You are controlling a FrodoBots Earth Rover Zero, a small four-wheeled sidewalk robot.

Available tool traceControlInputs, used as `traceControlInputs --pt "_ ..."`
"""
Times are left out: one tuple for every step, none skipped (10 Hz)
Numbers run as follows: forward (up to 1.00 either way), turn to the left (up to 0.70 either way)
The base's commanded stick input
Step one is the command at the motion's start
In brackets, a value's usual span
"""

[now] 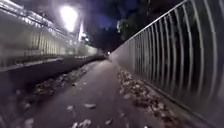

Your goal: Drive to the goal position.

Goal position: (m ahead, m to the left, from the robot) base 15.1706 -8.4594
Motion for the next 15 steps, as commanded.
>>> traceControlInputs --pt "0.30 0.01" --pt "0.30 0.01" --pt "0.30 0.01" --pt "0.30 0.01" --pt "0.28 0.01" --pt "0.28 0.01" --pt "0.28 0.01" --pt "0.30 0.01" --pt "0.30 0.01" --pt "0.30 0.01" --pt "0.29 0.01" --pt "0.29 0.01" --pt "0.30 0.01" --pt "0.30 0.01" --pt "0.30 0.01"
